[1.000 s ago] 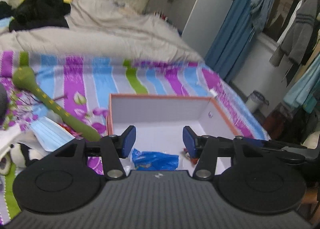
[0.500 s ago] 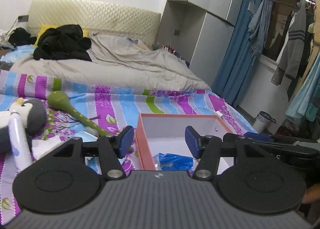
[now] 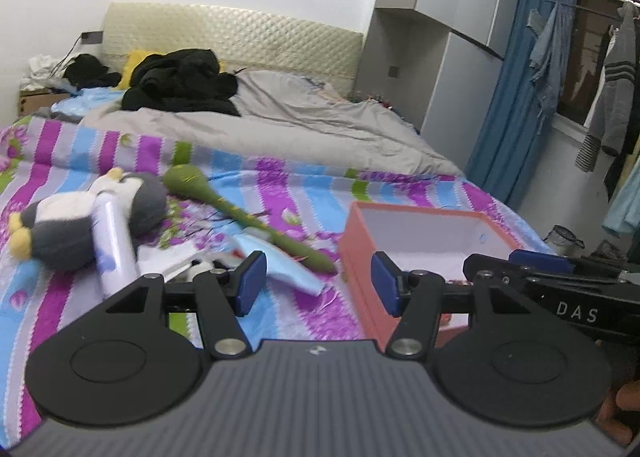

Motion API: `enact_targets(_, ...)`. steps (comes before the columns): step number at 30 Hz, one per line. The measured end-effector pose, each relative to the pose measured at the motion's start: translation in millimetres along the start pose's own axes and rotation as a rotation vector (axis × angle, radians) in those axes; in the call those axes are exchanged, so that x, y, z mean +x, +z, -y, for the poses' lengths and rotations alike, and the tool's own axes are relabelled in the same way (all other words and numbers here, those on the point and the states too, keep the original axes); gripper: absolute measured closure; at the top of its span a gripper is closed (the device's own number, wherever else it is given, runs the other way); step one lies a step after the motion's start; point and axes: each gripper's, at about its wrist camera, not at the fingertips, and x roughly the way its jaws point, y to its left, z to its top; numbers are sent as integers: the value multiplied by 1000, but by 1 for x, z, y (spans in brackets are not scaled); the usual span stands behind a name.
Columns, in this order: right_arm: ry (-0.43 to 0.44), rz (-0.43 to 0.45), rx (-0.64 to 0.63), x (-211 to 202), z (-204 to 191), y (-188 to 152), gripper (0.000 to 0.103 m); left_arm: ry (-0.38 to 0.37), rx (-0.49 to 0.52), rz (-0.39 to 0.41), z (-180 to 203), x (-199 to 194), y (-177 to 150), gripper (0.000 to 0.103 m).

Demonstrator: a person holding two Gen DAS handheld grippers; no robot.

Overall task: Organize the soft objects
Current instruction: 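Withdraw both tools from the box toward the remaining toys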

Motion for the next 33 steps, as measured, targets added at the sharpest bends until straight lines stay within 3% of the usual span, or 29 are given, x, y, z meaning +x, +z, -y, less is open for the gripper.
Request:
enact_targets(9, 35, -2, -28, 5, -43, -43, 40, -9, -52, -26, -39, -17, -44, 39)
enact_targets(18, 46, -23, -36, 21, -58, -94, 40, 53, -13, -46, -50, -18, -81, 39)
enact_targets(25, 33, -30, -36, 37, -46, -120, 40, 61, -44, -91, -53, 7, -106, 39)
enact_targets(33, 55, 12, -108, 67, -46, -131, 41, 72, -72, -138, -59, 56, -106, 39)
